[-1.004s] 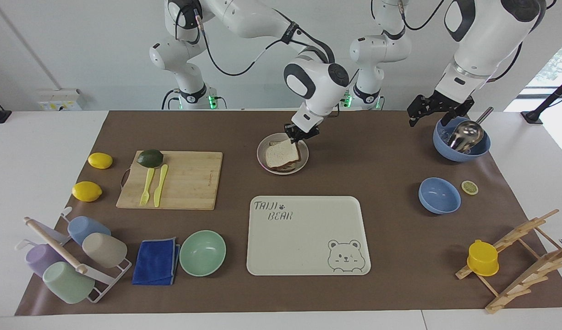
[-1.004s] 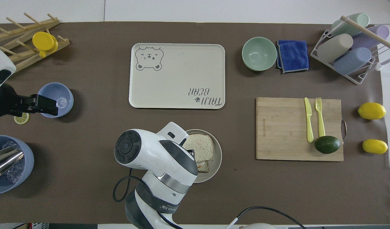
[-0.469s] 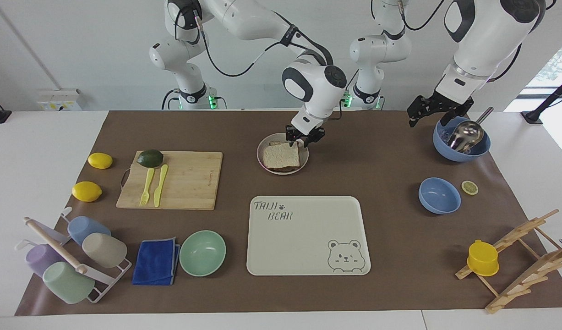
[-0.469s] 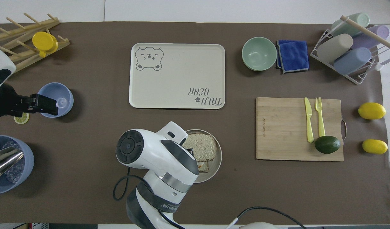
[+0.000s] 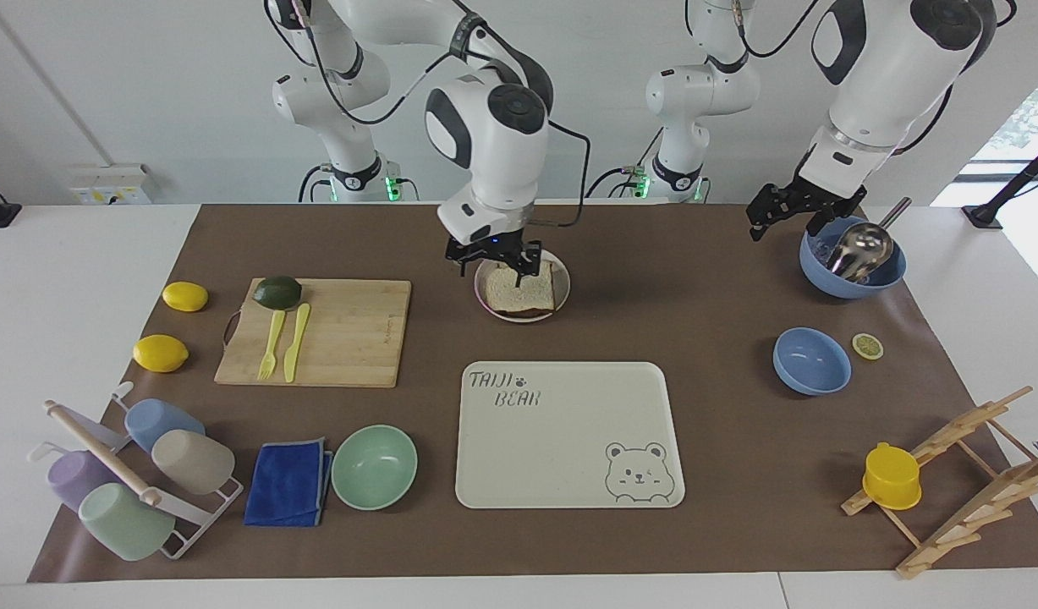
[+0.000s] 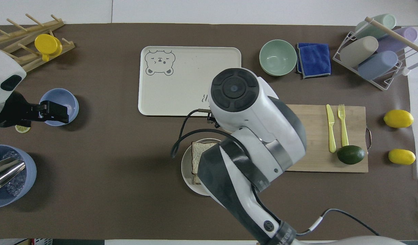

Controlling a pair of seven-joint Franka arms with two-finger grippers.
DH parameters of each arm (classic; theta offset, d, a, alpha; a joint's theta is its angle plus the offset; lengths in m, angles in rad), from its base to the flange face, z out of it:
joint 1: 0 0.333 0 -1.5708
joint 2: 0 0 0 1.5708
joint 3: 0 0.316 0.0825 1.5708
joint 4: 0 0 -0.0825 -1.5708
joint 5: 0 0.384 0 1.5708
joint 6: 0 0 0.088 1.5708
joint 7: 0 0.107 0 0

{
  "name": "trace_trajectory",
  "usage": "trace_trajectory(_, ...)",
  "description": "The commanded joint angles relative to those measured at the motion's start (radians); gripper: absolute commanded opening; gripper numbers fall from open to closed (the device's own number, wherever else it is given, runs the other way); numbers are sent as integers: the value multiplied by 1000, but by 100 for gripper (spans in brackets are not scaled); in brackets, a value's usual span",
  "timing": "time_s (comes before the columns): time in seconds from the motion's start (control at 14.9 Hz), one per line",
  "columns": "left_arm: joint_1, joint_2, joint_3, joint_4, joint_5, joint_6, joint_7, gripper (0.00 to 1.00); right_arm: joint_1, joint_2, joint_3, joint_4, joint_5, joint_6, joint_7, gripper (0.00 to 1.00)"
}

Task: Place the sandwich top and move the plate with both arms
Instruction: 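Open the right gripper and withdraw it while the left gripper reaches the plate, then grasp the rim of the white plate with the left gripper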

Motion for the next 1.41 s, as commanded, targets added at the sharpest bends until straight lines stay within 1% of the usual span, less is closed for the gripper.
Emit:
trace_trajectory(0.0,-65,-59,0,-108,4,43,-55,100,-74,-59,10,-28,17,-92,-32,100)
trace_trajectory(0.07,-85,-60,-1,-140,-7,50,-93,100,-119,-82,10,-26,15,-103,-41,100)
trace_trajectory(0.13,-117,-69,0,-180,-24,85,-112,100,-163,-121,11,-26,17,-118,-82,100)
trace_trajectory(0.27,-144,-105,0,-292,-79,186,-118,100,-235,-192,11,-25,24,-181,-255,100)
trace_trajectory(0.33,-160,-118,-1,-345,-111,232,-121,100,-255,-200,-3,-18,26,-196,-329,100)
trace_trajectory(0.4,-187,-122,0,-388,-132,278,-137,100,-262,-197,-45,-8,26,-201,-383,100)
trace_trajectory(0.54,-281,-106,0,-456,-136,381,-221,100,-268,-202,-102,-3,26,-232,-458,100)
trace_trajectory(0.6,-324,-87,0,-496,-137,451,-268,100,-278,-212,-118,-1,26,-253,-480,100)
trace_trajectory(0.74,-397,-56,0,-554,-154,573,-302,100,-306,-225,-122,-18,24,-267,-492,100)
trace_trajectory(0.8,-419,-33,0,-567,-168,617,-302,100,-346,-226,-119,-17,24,-287,-508,100)
trace_trajectory(0.94,-462,18,0,-568,-169,671,-302,100,-371,-226,-122,-18,28,-292,-610,100)
trace_trajectory(1.07,-493,45,0,-582,-169,745,-304,91,-395,-228,-131,-21,28,-295,-725,100)
trace_trajectory(1.21,-505,53,0,-600,-169,780,-302,86,-392,-232,-159,-32,28,-284,-729,100)
trace_trajectory(1.27,-522,70,0,-604,-169,800,-298,81,-401,-235,-170,-38,31,-284,-733,100)
trace_trajectory(1.34,-526,93,0,-604,-169,831,-295,80,-401,-235,-180,-35,41,-279,-738,100)
